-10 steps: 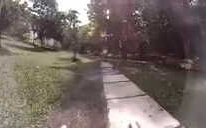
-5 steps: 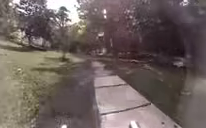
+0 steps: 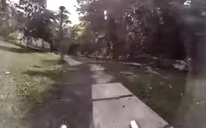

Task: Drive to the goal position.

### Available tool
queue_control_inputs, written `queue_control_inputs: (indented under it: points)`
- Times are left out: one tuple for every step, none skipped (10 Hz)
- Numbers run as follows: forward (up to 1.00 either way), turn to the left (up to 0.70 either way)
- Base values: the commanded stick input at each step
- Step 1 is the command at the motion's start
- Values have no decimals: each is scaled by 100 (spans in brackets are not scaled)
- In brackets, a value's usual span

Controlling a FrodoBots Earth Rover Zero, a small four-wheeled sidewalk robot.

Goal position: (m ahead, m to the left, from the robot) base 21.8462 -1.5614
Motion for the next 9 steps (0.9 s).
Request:
queue_control_inputs:
  points:
    - [85, 18]
    - [85, 5]
    - [85, 0]
    - [85, 0]
    - [85, 0]
    - [85, 0]
    - [85, 0]
    - [85, 0]
    - [85, 0]
